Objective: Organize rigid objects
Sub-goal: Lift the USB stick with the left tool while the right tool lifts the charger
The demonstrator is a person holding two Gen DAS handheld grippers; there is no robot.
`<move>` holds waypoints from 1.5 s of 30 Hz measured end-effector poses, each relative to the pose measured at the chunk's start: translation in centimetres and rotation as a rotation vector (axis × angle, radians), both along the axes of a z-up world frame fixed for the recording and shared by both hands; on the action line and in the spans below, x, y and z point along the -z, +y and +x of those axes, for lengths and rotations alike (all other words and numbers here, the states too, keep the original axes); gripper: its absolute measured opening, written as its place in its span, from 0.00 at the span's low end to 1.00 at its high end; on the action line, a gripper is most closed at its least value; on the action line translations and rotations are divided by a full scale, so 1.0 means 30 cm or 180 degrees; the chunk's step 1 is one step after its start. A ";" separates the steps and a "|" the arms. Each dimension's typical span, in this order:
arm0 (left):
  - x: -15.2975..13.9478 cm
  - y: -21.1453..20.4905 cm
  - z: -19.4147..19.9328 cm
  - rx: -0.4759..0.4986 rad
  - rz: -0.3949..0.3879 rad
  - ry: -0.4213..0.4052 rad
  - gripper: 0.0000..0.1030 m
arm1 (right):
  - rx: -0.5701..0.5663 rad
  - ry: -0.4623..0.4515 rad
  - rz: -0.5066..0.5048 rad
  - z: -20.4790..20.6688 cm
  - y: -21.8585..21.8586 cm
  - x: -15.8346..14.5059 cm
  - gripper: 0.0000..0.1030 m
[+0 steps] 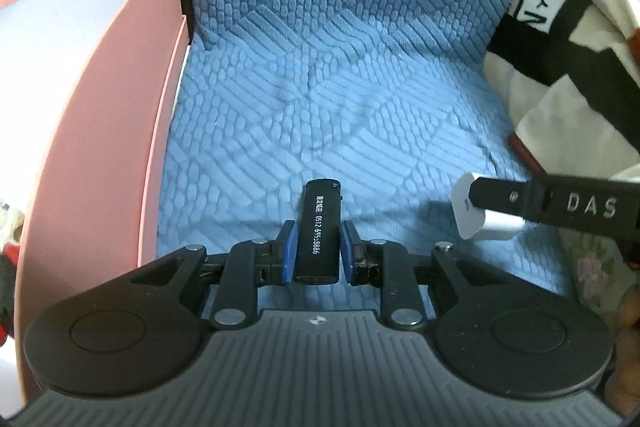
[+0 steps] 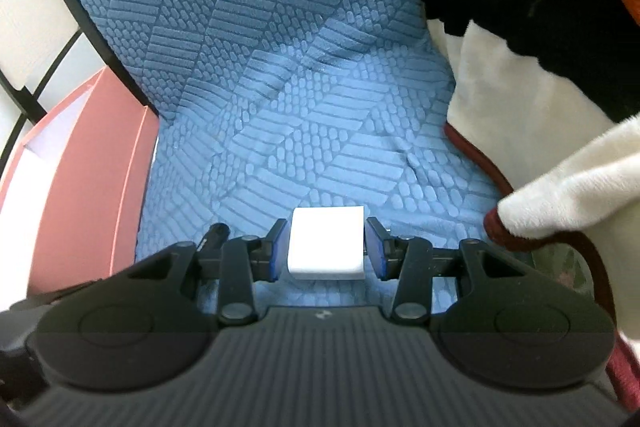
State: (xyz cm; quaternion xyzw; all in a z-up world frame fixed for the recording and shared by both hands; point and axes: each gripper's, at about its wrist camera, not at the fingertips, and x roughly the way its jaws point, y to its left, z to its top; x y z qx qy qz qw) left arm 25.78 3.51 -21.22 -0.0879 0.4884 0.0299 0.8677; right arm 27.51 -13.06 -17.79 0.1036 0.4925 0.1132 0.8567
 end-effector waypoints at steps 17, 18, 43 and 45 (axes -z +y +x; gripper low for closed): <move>0.037 -0.026 -0.113 0.0017 0.0007 0.0153 0.26 | -0.0034 -0.0081 -0.0183 -0.122 -0.020 0.026 0.43; 0.044 -0.021 -0.110 0.0008 0.0010 0.0174 0.26 | -0.0026 -0.0077 -0.0207 -0.120 -0.018 0.034 0.43; 0.064 -0.054 -0.079 0.0160 0.0278 0.0069 0.38 | 0.0040 -0.0059 -0.0011 -0.075 -0.031 0.088 0.43; 0.068 -0.065 -0.078 0.0199 0.0348 0.0042 0.37 | 0.0020 -0.0072 -0.0037 -0.076 -0.026 0.087 0.43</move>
